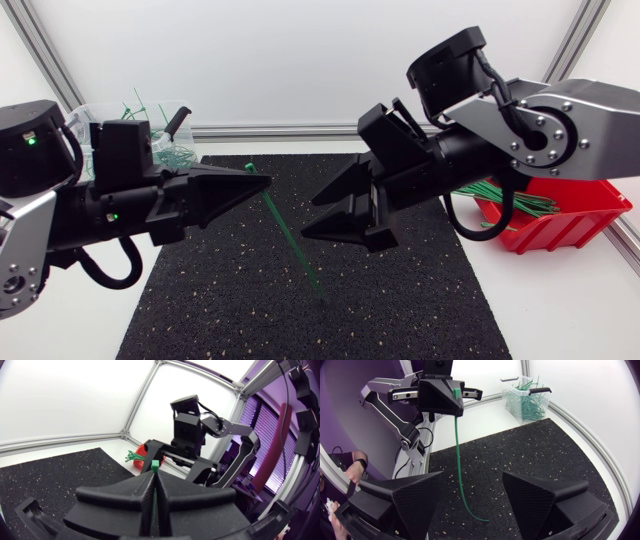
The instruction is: Take a green cable tie from the red box, thread the tail through the head to close it, then place it in the transparent bin on the left.
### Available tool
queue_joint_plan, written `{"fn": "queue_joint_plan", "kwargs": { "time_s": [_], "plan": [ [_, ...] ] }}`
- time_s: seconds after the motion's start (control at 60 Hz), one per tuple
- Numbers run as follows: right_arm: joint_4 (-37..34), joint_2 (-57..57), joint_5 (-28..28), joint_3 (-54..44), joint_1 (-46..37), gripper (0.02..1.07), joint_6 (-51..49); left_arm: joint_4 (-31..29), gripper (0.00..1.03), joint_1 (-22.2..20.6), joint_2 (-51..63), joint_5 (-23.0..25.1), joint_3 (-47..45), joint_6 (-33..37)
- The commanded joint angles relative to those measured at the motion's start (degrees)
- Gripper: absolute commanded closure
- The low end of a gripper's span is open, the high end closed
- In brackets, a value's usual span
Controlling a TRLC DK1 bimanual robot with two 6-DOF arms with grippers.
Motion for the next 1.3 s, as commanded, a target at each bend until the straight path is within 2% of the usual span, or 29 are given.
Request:
{"fn": "queue_joint_plan", "kwargs": {
  "time_s": [0.0, 0.167, 0.283, 0.667, 0.75, 1.083, 1.2, 1.283],
  "plan": [
    [-1.27, 1.90, -2.51, 2.13, -0.54, 0.24, 0.89, 1.21, 1.00, 0.74, -1.33, 3.11, -2.21, 2.06],
    [-1.89, 4.18, -5.32, 4.33, 0.25, 0.45, 1.15, 1.56, 1.00, 0.82, -1.50, 6.09, -2.83, 2.68],
    [-1.62, 4.97, -6.64, 5.20, 1.65, 0.54, 1.15, 2.09, 1.00, 0.82, -0.89, 7.15, -2.74, 2.68],
    [-1.27, 4.80, -7.26, 5.56, 4.20, 0.59, 1.33, 2.00, 1.00, 0.65, 4.30, 9.96, -0.28, 1.97],
    [-1.18, 4.45, -7.96, 5.47, 4.20, 0.65, 1.33, 2.09, 1.00, 0.47, 4.82, 10.14, 0.34, 1.71],
    [0.31, 5.41, -8.13, 4.50, 4.38, 0.66, 2.03, 2.18, 1.00, -0.76, 5.09, 10.40, 1.83, 0.66],
    [0.40, 5.41, -8.31, 4.50, 4.38, 0.80, 2.12, 2.26, 1.00, -1.11, 5.00, 10.40, 1.92, 0.04],
    [0.57, 5.41, -9.28, 4.24, 4.38, 0.86, 2.21, 2.26, 1.00, -1.11, 4.82, 10.40, 2.10, -0.40]
  ]
}}
